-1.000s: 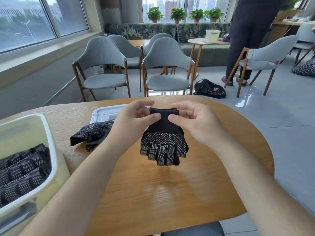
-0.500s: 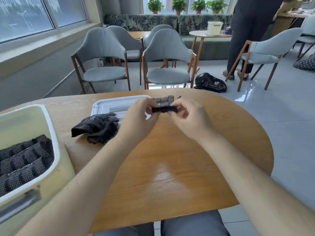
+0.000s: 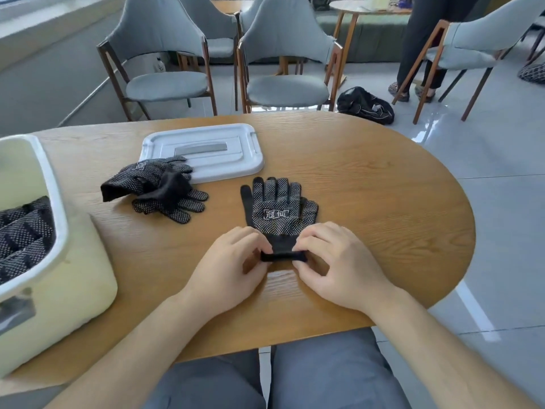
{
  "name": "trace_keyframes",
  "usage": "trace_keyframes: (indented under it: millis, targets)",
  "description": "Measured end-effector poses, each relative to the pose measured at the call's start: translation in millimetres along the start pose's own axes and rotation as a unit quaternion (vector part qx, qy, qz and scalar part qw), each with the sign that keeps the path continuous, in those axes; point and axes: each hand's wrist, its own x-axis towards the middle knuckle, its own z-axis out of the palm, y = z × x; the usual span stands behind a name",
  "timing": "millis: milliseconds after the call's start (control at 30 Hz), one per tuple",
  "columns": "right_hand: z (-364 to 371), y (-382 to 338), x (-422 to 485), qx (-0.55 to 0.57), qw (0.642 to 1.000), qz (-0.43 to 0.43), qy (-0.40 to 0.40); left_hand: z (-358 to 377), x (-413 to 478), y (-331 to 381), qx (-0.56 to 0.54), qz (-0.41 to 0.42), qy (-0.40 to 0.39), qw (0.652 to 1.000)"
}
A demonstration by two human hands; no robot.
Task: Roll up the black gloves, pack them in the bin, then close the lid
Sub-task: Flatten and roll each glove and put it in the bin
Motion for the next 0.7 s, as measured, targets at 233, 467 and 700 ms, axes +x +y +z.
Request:
trace_keyframes:
  millis: [233, 467, 700]
  targets:
    - [-5.4, -3.9, 16.7, 0.032, 0.998, 0.036, 0.047, -10.5, 4.5, -6.5, -0.021, -0.052, 0.046, 0.997]
    - [17.8, -4.8, 112.7, 0.031, 0.991, 0.128, 0.018, -11.4, 44.1, -51.3, 0.109, -0.15, 0.062, 0.981]
    - [45.6, 1.7, 124.8, -0.019, 0.983, 0.18, -0.033, -4.2, 41.0, -57.3, 0.138, -0.165, 0.076, 0.974]
